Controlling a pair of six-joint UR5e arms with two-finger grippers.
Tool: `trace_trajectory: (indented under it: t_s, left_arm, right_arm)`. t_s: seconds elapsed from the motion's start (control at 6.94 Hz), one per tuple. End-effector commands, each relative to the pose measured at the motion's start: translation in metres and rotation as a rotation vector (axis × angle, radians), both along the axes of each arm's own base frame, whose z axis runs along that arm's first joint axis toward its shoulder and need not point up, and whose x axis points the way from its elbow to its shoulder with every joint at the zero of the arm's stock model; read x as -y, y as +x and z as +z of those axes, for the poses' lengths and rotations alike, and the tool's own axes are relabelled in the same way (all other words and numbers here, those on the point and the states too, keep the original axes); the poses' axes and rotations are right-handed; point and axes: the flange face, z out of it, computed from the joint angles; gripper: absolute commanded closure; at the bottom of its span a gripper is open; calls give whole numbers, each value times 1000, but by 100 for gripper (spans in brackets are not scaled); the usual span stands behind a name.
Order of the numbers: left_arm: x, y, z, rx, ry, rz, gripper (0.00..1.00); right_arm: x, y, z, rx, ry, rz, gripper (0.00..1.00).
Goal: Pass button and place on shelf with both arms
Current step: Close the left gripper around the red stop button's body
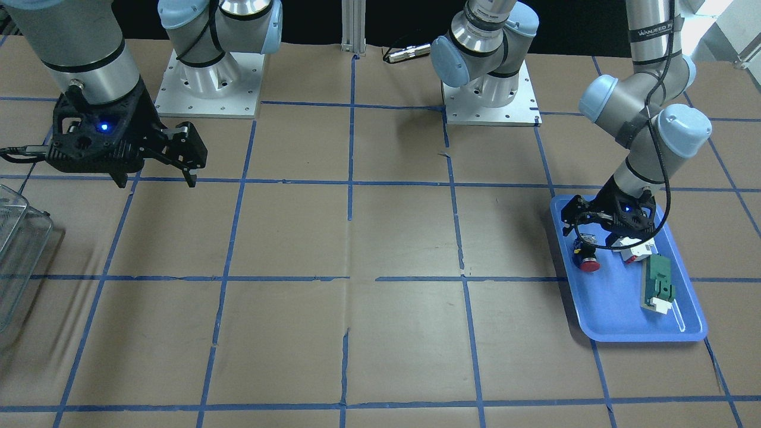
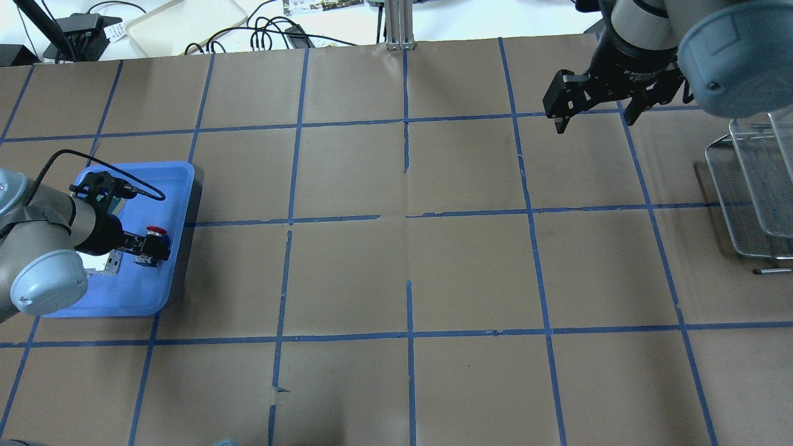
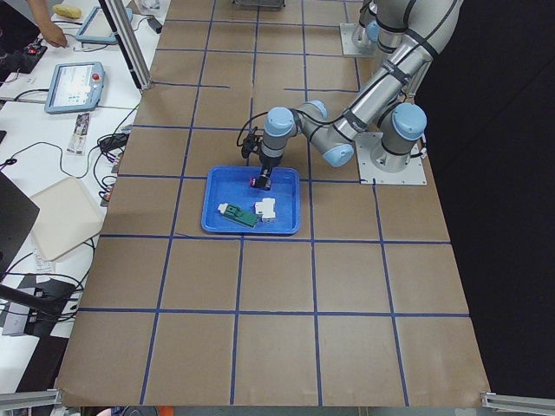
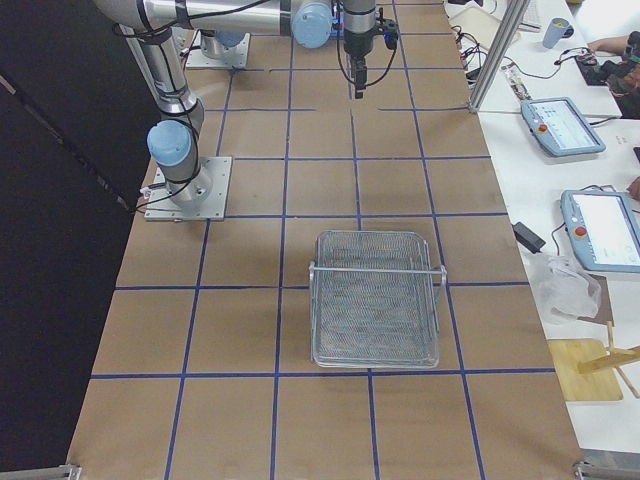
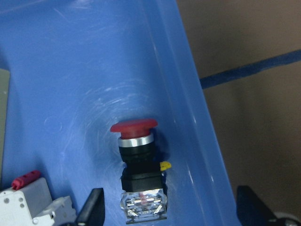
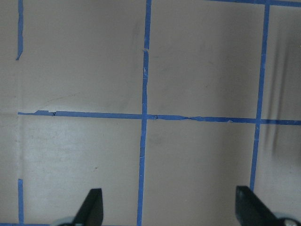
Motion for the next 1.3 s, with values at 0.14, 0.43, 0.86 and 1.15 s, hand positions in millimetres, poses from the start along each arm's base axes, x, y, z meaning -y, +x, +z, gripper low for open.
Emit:
trace_trajectory:
  t_s: [0.14, 0.43, 0.86, 1.15]
  left_arm:
    - [3, 8, -14, -15, 27, 37, 3]
    - [3, 11, -15, -16, 29, 49, 5]
    - [4, 12, -12, -12, 24, 46, 14]
    - [4, 12, -14, -13, 28, 45, 27]
  right_arm:
    - [0, 0, 1, 0, -7, 0, 0]
    - [-1, 5, -2, 2, 0, -1, 0]
    - [0, 10, -9, 4, 14, 7, 0]
    - [0, 10, -10, 4, 16, 7, 0]
